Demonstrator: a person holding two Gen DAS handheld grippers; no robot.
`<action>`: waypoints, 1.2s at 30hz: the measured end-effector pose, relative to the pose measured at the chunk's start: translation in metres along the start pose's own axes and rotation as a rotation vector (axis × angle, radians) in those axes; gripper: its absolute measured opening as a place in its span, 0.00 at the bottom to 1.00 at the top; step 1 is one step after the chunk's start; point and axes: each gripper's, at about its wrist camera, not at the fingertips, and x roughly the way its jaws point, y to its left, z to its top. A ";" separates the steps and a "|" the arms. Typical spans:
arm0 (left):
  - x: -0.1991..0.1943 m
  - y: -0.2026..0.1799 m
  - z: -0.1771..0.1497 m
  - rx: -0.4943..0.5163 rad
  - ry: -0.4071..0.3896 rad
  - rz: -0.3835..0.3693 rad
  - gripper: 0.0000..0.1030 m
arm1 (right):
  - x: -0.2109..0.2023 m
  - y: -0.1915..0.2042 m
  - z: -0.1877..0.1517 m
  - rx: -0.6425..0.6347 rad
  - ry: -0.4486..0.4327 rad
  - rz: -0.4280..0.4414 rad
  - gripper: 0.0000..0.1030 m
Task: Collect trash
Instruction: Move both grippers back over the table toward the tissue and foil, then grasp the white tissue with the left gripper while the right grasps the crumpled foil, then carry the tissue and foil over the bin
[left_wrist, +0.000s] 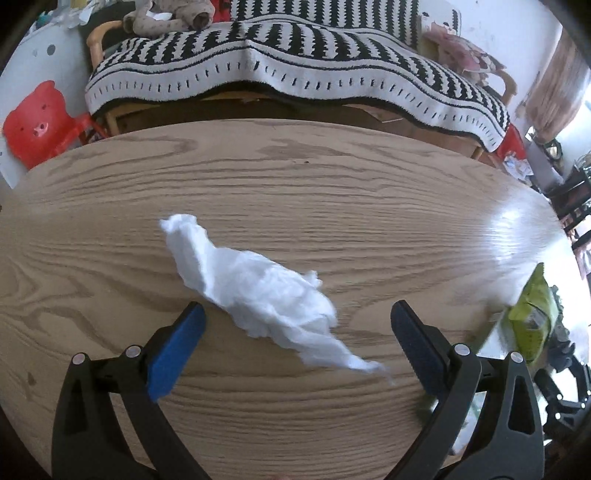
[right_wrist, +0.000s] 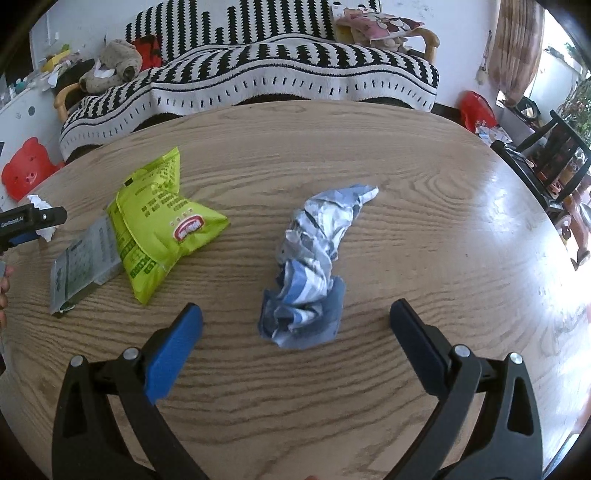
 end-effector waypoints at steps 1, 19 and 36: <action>0.000 0.001 0.000 0.006 0.003 -0.006 0.94 | 0.000 0.000 0.000 -0.001 0.000 0.000 0.95; -0.007 0.005 0.000 0.070 -0.045 0.051 0.20 | 0.004 -0.001 0.010 -0.015 -0.003 0.014 0.90; -0.041 0.030 -0.039 0.073 -0.017 0.058 0.12 | -0.027 -0.015 -0.016 0.083 -0.042 0.043 0.24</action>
